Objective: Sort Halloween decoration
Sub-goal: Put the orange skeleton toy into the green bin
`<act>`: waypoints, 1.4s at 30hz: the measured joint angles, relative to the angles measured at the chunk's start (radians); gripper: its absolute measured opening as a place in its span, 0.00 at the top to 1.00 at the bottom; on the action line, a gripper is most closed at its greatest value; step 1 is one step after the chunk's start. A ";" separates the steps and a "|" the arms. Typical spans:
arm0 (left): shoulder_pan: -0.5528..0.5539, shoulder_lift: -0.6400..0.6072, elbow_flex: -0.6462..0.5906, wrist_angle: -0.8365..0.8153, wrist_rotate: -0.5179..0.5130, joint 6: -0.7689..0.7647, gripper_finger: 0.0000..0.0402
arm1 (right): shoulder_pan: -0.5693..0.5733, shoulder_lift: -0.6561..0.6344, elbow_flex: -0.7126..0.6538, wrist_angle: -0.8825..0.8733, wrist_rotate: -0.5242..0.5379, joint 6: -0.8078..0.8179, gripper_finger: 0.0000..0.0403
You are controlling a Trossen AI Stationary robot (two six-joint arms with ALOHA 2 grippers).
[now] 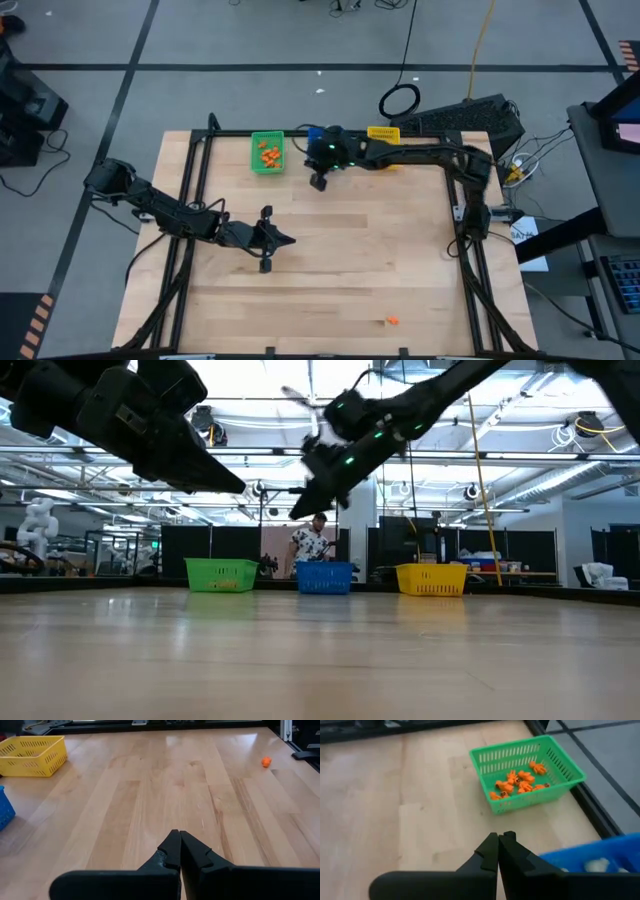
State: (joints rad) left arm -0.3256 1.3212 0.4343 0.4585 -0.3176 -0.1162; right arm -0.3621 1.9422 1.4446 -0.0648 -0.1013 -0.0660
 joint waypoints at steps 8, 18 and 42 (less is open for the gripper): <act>0.003 0.000 0.000 0.004 0.000 -0.003 1.00 | 0.088 -0.246 -0.265 -0.061 0.174 0.025 1.00; 0.003 0.000 0.000 0.004 -0.001 -0.010 1.00 | 0.249 -0.418 -0.406 -0.260 0.179 0.167 1.00; 0.008 0.000 0.000 0.004 -0.002 -0.009 1.00 | 1.015 -0.407 -0.408 -0.581 0.159 1.215 0.95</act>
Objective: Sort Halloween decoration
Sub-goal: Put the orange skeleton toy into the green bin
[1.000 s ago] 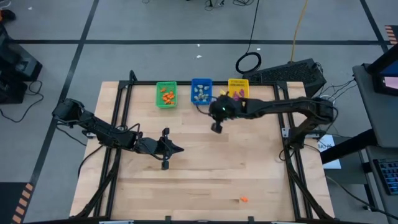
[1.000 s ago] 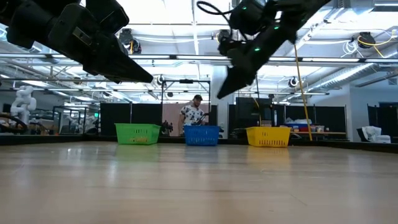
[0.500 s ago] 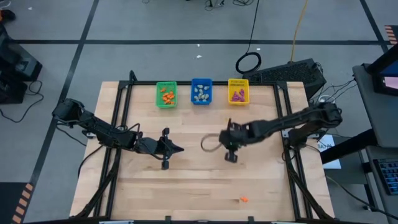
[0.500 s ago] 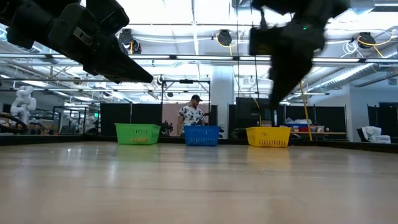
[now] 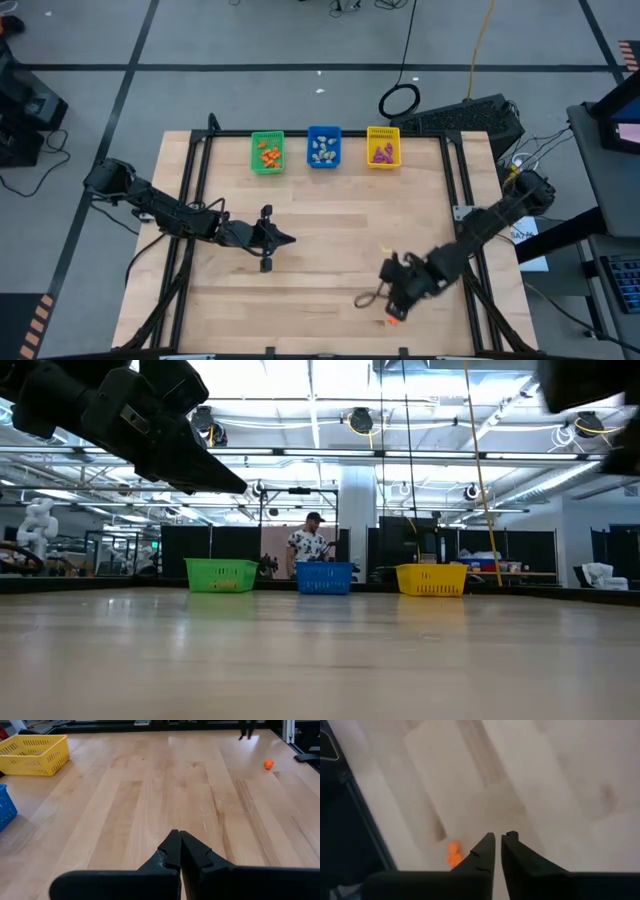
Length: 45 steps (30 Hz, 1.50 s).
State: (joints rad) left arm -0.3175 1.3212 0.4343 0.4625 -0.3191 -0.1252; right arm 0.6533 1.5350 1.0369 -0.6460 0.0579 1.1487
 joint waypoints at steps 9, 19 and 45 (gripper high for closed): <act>0.000 0.000 0.000 0.000 0.000 -0.001 1.00 | 0.198 0.099 0.001 0.118 0.072 0.202 0.74; -0.001 0.000 0.000 -0.001 0.000 -0.001 1.00 | 0.250 0.336 0.143 0.042 0.077 0.164 0.72; 0.005 0.173 0.001 0.254 0.148 -0.173 1.00 | 0.216 0.422 0.214 -0.180 0.356 0.032 0.99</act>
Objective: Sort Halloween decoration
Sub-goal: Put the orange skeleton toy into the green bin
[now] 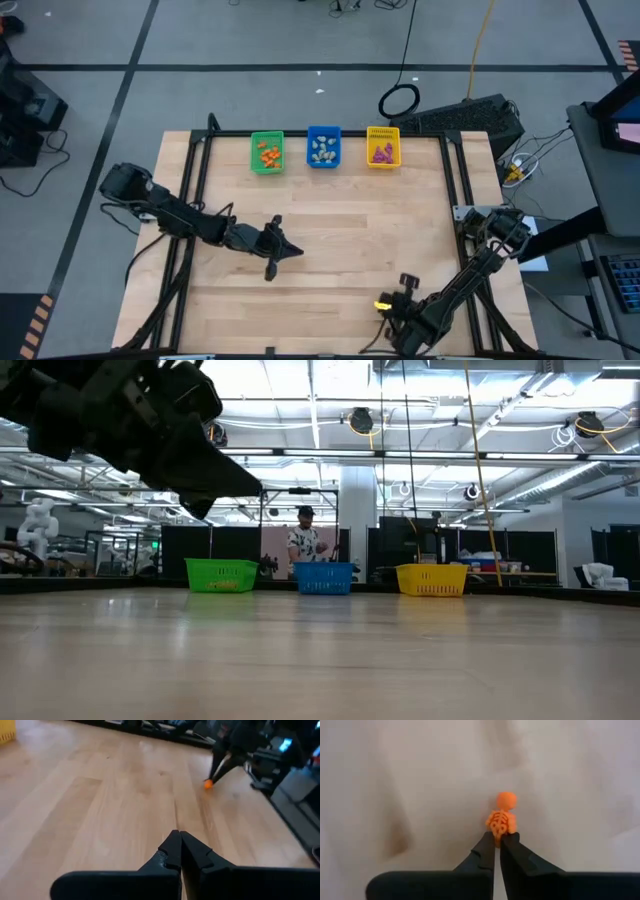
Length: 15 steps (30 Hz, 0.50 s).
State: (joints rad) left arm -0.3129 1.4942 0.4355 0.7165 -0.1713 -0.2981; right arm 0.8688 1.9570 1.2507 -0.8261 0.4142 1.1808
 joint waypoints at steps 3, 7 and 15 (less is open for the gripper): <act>0.011 0.055 0.019 0.045 0.001 -0.072 1.00 | -0.028 0.006 -0.002 -0.031 0.072 -0.045 0.99; 0.019 0.133 0.066 0.059 0.012 -0.089 0.99 | -0.080 0.006 -0.004 -0.031 0.098 -0.121 1.00; 0.027 0.294 0.204 0.052 0.041 -0.090 0.77 | -0.162 0.007 -0.004 -0.004 0.212 -0.250 1.00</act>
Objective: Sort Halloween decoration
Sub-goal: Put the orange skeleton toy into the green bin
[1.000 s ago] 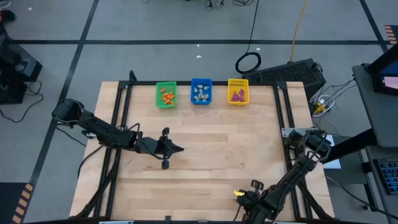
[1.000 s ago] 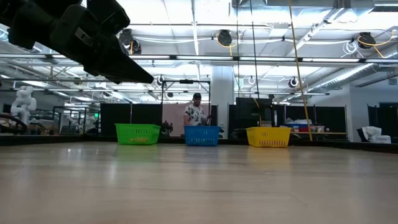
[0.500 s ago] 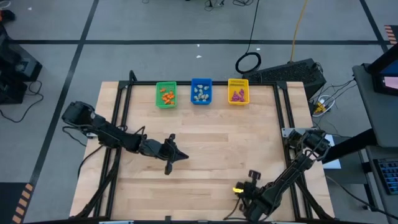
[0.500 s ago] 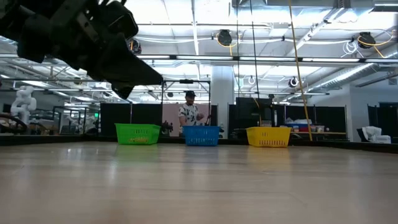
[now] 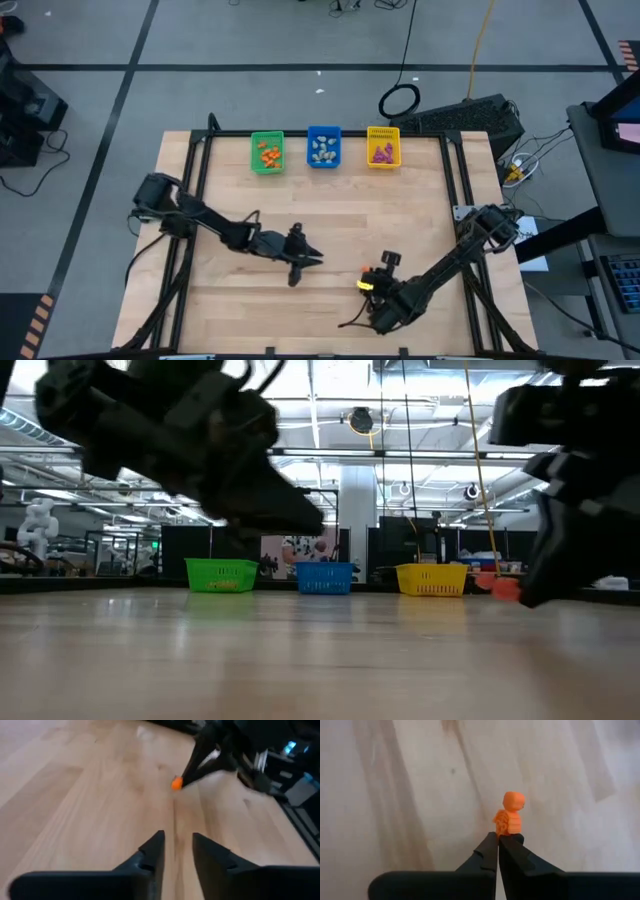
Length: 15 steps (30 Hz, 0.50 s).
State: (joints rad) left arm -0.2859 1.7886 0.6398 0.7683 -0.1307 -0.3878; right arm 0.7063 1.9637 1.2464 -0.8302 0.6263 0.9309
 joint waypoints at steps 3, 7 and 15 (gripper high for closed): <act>0.016 0.051 0.046 0.009 0.000 -0.011 0.68 | -0.015 0.000 0.000 0.027 0.035 -0.051 1.00; 0.044 0.110 0.096 0.005 0.022 -0.025 0.59 | -0.024 -0.001 0.002 0.063 0.093 -0.101 1.00; 0.069 0.202 0.203 0.000 0.135 0.016 0.55 | -0.047 -0.001 0.002 0.122 0.160 -0.185 1.00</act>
State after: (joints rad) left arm -0.2174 1.9910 0.8428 0.7679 0.0039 -0.3721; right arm 0.6594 1.9624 1.2481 -0.7079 0.7860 0.7459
